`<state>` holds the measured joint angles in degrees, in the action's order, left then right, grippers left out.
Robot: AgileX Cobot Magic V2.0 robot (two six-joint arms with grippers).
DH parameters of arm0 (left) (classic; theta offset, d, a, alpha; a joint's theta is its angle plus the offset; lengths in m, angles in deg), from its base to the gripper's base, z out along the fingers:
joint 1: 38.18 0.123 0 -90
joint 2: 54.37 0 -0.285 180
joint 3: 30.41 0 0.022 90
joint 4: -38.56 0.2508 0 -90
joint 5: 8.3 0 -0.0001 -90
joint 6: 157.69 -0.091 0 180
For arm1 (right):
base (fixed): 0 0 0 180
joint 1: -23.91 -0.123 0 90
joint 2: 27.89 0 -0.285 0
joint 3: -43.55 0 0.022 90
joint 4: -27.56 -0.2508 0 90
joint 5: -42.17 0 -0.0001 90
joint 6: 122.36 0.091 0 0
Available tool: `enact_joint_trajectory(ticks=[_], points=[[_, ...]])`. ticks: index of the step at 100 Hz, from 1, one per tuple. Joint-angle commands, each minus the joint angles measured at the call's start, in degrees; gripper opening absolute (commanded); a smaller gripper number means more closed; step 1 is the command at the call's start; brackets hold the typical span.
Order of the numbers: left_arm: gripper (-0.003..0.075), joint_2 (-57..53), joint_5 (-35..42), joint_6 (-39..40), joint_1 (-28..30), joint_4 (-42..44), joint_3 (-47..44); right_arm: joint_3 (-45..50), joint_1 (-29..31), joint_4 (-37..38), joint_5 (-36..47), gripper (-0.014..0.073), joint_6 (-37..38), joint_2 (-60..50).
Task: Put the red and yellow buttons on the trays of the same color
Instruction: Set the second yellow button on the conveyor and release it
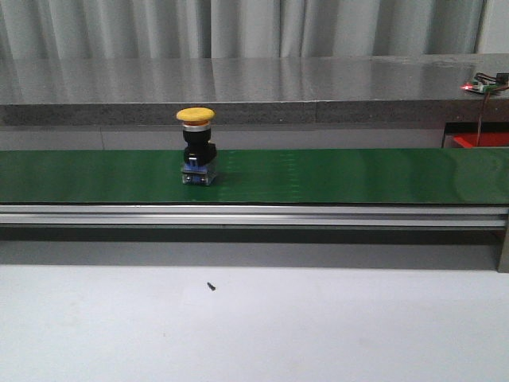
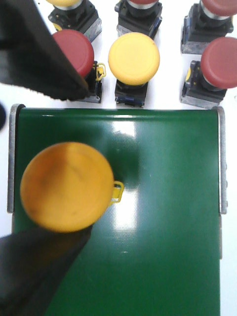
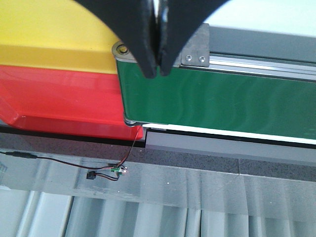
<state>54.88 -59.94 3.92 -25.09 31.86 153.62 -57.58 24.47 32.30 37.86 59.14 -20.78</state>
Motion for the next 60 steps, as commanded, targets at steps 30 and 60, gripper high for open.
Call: enact_joint_trajectory(ticks=[30, 60], points=[[0.0586, -9.39, 1.25, -0.02, -0.48, -5.57, 1.54, -1.07, -0.08, -0.06, 4.63, -0.0067, -0.16, -0.80], [0.0186, -19.13, 2.48, -0.02, -3.39, -6.68, -7.07, -1.07, -0.08, -0.06, 4.63, -0.0067, -0.16, -0.80]])
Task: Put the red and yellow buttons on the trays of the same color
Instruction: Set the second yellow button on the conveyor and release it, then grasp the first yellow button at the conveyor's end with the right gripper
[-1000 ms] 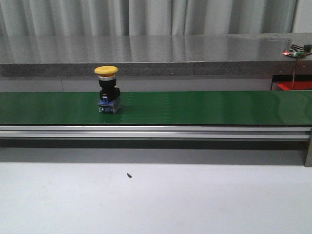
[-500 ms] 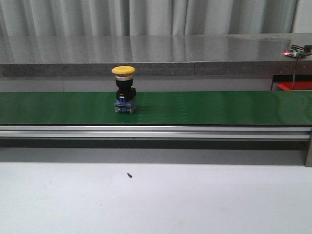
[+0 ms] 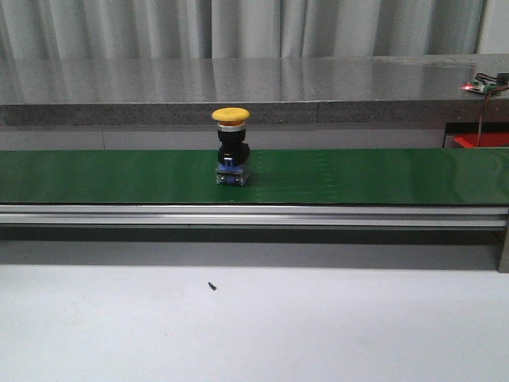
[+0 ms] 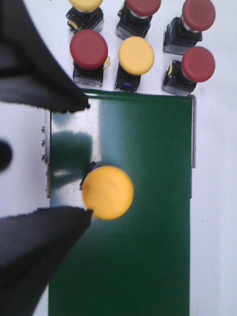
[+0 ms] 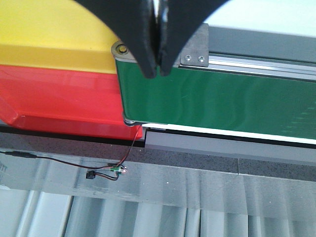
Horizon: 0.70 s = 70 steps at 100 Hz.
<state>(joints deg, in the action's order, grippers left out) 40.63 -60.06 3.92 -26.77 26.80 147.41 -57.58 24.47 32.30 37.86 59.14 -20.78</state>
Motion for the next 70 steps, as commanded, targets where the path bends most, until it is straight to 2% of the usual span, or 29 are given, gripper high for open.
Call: enact_joint_trajectory(ticks=[1, 10, 44, 70], points=[[0.0170, -5.38, 2.74, -0.02, -1.85, -1.75, -1.26, -1.07, -0.08, -0.06, 4.63, -0.0067, -0.16, -0.80], [-0.0023, -8.13, 3.04, -0.02, -3.81, -1.75, -3.39, -1.07, -0.08, -0.06, 4.63, -0.0067, -0.16, -0.80], [-0.0020, -17.84, 3.31, -0.02, -8.65, -4.97, -11.68, -1.07, -0.08, -0.06, 4.63, -0.0067, -0.16, -0.80], [-0.0020, -26.10, 3.79, -0.02, -9.03, -5.56, -18.75, -1.07, -0.08, -0.06, 5.32, -0.0067, -0.16, -0.80]])
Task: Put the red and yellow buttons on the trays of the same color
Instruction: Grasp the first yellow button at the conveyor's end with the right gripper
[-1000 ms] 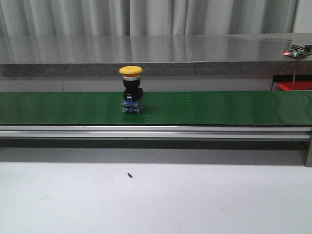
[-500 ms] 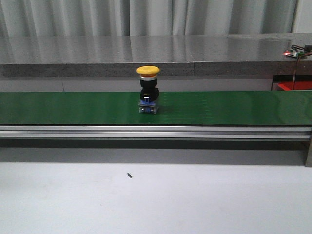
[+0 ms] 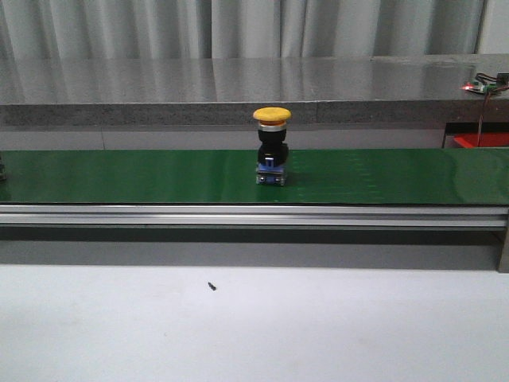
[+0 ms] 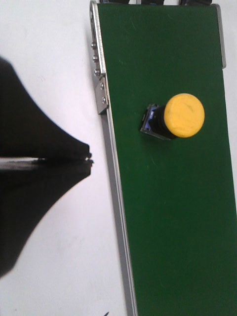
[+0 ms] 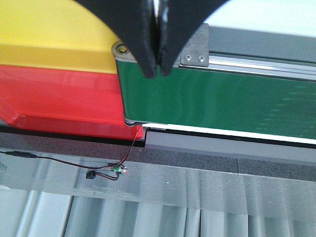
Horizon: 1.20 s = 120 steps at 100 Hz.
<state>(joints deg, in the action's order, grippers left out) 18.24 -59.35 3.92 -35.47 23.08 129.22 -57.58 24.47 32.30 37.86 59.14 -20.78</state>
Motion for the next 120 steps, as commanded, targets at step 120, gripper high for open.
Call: enact_joint_trajectory(ticks=[120], points=[[-0.0020, -27.44, 6.92, -0.02, -0.33, -3.26, -17.65, -27.88, -0.29, -2.37, 0.34, -0.0059, -0.09, 34.24]])
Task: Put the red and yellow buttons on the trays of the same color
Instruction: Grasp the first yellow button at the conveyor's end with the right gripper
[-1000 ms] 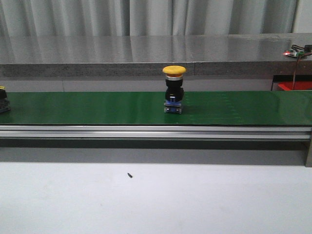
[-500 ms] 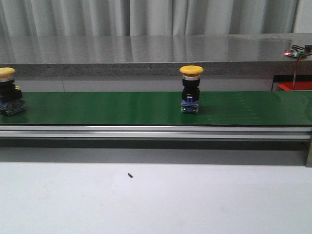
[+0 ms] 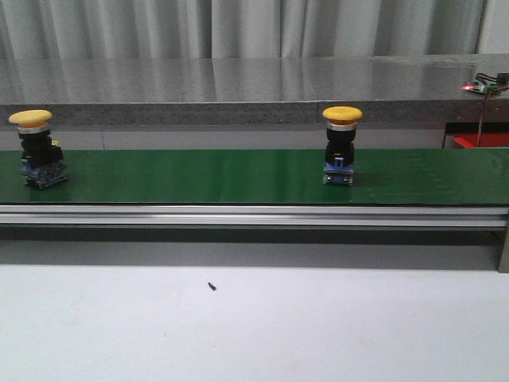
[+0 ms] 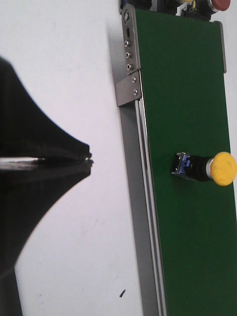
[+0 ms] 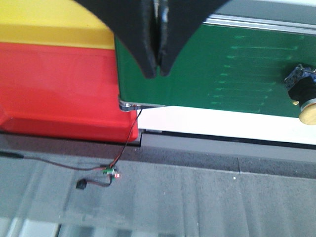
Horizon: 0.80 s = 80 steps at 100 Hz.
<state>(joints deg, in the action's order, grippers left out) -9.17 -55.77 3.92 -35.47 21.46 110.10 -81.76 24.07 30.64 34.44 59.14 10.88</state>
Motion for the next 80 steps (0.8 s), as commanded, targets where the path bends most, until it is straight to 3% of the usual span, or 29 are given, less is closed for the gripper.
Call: enact_joint_trajectory(ticks=[1, 17, 27, 46, 55, 62, 80], points=[[-0.0020, -0.03, 3.35, -0.02, -0.33, -1.65, 1.47, -4.29, 0.12, -0.77, 3.43, -0.0057, -0.09, 2.81], [-0.0020, -0.03, 3.35, -0.02, -0.33, -1.65, 1.47, -13.01, -0.39, -1.05, -6.55, -0.0048, -0.09, 9.52], [-0.0020, -0.03, 3.35, -0.02, -0.33, -1.65, 1.47, -19.81, -2.20, -1.21, -12.60, 0.0032, -0.09, 14.61], [-0.0020, -0.03, 3.35, -0.02, -0.33, -1.65, 1.47, -32.51, -5.70, -4.44, -25.34, 0.0416, -0.09, 25.34], [-0.0020, -0.03, 3.35, -0.02, -0.33, -1.65, 1.47, -38.13, -6.22, -6.71, -30.61, 0.0549, -0.09, 29.79], [-0.0020, -0.03, 3.35, -0.02, -0.33, -1.65, 1.47, -42.33, -6.22, -8.52, -34.67, 0.0596, -0.14, 33.30], [-0.0020, -0.03, 3.35, -0.02, -0.33, -1.65, 1.47, -52.09, -6.36, -12.72, -45.34, 0.0603, -0.25, 41.52]])
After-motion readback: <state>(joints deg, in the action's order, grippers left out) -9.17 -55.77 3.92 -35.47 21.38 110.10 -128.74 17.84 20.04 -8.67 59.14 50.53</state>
